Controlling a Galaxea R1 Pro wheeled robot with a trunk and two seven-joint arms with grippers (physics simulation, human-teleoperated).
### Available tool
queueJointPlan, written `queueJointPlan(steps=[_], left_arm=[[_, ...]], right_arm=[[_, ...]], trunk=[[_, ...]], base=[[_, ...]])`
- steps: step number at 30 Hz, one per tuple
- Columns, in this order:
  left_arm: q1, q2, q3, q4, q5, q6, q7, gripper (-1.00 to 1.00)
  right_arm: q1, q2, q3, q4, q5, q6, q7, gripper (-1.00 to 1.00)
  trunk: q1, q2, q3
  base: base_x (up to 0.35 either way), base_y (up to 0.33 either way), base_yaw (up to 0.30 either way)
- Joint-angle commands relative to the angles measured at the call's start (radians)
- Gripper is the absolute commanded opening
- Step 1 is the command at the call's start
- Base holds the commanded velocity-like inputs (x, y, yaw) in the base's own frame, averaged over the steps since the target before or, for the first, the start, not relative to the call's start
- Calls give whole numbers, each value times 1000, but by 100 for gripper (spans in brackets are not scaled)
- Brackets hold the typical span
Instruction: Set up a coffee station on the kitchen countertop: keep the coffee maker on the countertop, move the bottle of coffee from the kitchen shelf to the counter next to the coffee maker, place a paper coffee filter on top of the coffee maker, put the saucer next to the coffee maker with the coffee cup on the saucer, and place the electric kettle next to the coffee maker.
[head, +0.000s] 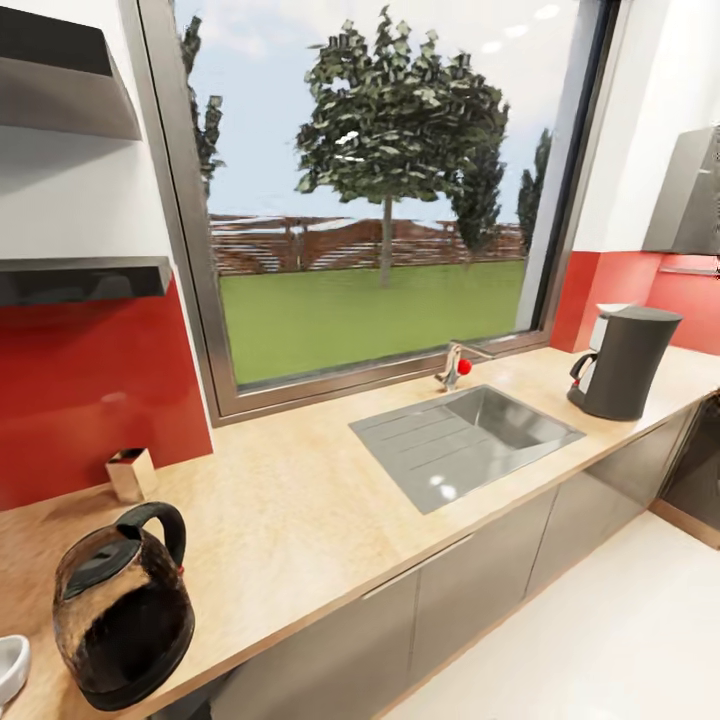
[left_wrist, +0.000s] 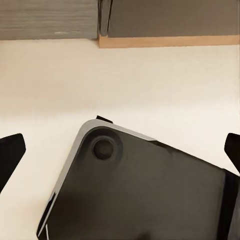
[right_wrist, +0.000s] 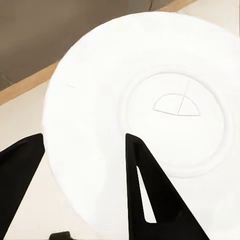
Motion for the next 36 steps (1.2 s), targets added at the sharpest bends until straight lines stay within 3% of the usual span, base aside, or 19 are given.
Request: queueJointPlan(steps=[1, 5, 17, 21, 23, 36], left_arm=[[1, -1, 4, 5, 14, -39, -8, 100], [1, -1, 5, 18, 16, -49, -8, 100], [1, -2, 6, 23, 20, -48, -8, 100], [1, -22, 3, 24, 18, -48, -8, 100], [1, -31, 6, 24, 17, -48, -8, 100], [1, -33, 3, 24, 16, -49, -8, 100]], right_arm=[[4, 0, -8, 6, -4, -19, -35, -100], [7, -2, -10, 7, -12, -19, -68, -100], [41, 2, -11, -2, -11, -20, -78, -100], [44, -1, -11, 1, -10, -21, -78, -100], [45, -1, -11, 1, -9, -36, -77, -100], [57, 7, -10, 1, -10, -45, -77, -100]], trunk=[[0, -1, 1], [0, -1, 5], [0, -1, 16], [0, -1, 20], [0, -1, 21], [0, -1, 21]], base=[[0, 0, -260], [0, 0, -264], [1, -4, -267], [97, -167, -250], [172, -234, -84], [231, -225, -2]])
